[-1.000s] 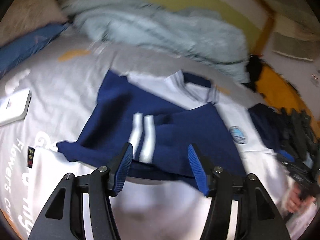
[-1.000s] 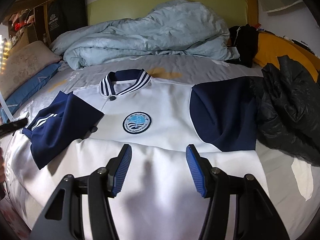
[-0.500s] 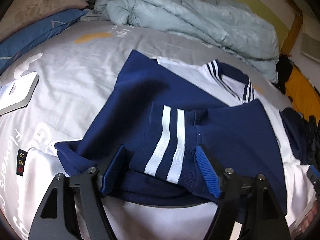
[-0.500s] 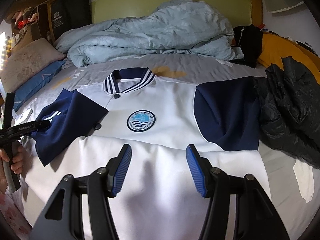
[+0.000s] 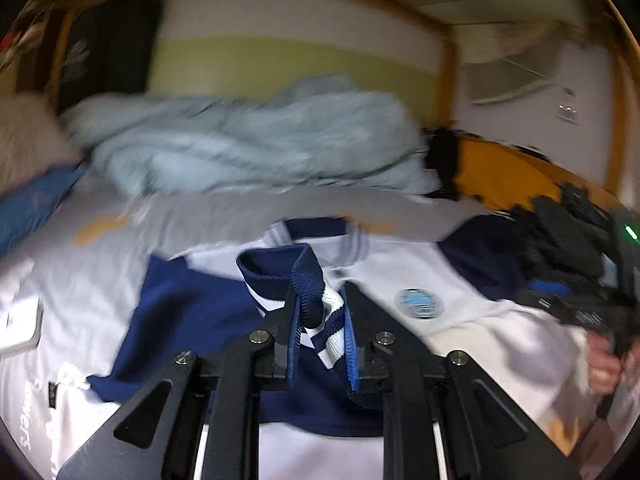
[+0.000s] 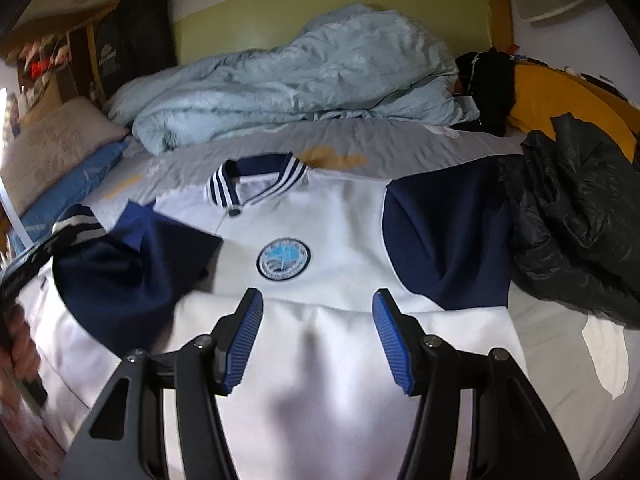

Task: Fold large clothes

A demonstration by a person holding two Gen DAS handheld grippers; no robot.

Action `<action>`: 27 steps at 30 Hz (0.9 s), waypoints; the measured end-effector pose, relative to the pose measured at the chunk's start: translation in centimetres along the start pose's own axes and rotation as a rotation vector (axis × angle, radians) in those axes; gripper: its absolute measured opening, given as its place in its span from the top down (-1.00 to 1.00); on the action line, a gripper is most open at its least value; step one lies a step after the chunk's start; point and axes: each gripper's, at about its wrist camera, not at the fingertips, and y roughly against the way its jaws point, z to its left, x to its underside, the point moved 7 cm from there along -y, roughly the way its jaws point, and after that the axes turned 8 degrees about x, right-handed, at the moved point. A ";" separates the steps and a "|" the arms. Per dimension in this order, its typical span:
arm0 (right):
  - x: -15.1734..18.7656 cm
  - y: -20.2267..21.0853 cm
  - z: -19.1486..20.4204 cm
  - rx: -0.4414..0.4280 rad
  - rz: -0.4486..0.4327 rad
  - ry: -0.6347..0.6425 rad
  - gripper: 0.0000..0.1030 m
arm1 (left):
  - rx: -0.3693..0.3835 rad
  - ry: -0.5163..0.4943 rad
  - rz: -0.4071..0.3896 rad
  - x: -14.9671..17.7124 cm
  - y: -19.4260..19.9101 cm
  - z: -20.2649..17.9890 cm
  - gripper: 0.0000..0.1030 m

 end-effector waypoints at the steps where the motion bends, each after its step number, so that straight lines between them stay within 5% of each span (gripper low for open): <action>1: -0.2 0.3 -0.2 -0.001 -0.008 -0.006 -0.05 | 0.030 -0.028 0.007 0.0 -0.2 -1.8 0.66; 10: -0.9 2.6 -2.1 -0.037 -0.029 -0.070 -0.05 | 0.308 -0.077 0.179 4.7 -2.9 -11.9 0.60; 13: -0.8 3.3 -2.1 -0.065 -0.030 -0.072 -0.05 | 0.367 -0.083 0.204 5.2 -2.2 -13.6 0.23; 14: -0.8 3.3 -2.1 -0.064 -0.031 -0.066 -0.05 | 0.387 -0.074 0.217 5.4 -2.1 -13.9 -0.04; 17: -0.5 3.2 -2.1 -0.044 -0.030 -0.051 -0.05 | 0.447 -0.057 0.222 5.4 -1.1 -14.6 -0.05; 23: -0.1 2.2 -2.3 -0.029 -0.005 -0.055 -0.05 | 0.433 -0.049 0.152 2.9 2.1 -12.4 -0.09; 27: 0.6 1.8 -1.2 -0.052 0.019 -0.030 -0.05 | 0.330 -0.011 0.118 1.3 3.1 -8.8 -0.10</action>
